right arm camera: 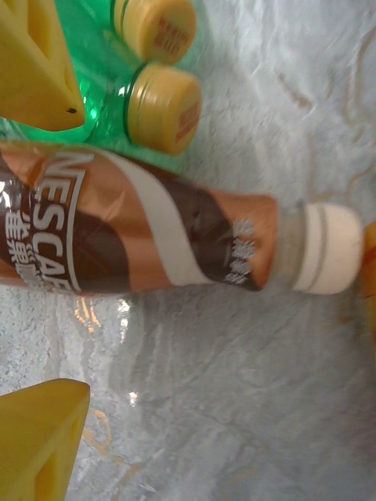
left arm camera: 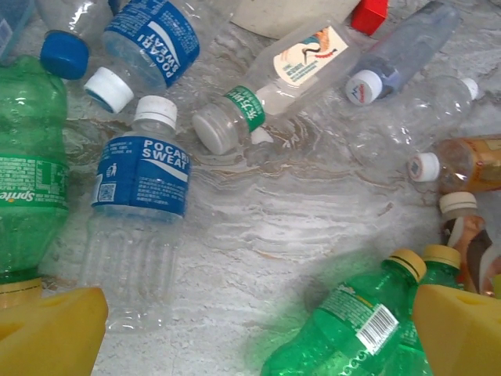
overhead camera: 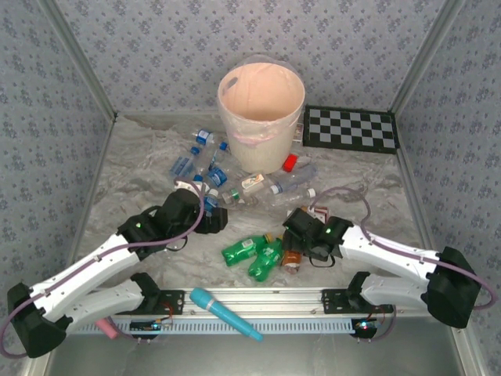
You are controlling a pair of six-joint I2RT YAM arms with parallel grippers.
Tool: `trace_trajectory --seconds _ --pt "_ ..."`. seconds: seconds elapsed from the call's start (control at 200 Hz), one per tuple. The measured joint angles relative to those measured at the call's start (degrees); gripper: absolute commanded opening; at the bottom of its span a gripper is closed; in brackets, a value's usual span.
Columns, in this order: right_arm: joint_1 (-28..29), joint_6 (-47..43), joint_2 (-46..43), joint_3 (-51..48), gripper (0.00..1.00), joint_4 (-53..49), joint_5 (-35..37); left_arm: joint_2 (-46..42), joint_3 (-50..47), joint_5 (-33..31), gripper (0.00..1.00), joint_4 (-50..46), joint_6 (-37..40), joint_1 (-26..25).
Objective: Put the plastic bottles in the bin
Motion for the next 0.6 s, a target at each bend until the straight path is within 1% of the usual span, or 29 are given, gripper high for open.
trace_trajectory --seconds 0.215,0.45,0.515,0.6 --pt "0.66 2.03 1.27 -1.03 0.80 2.80 -1.31 1.36 1.44 -0.61 1.00 -0.68 -0.17 -0.90" --pt "0.85 2.25 5.27 -1.40 0.77 5.51 -2.99 2.97 2.10 -1.88 1.00 -2.47 -0.15 -2.36" --pt "0.90 2.25 5.81 -1.64 0.73 5.92 -3.23 3.15 2.19 -2.03 1.00 -2.71 -0.15 -2.36" --pt "0.87 2.25 6.40 -1.95 0.72 6.60 -3.56 3.17 2.19 -2.05 1.00 -2.97 -0.15 -2.36"
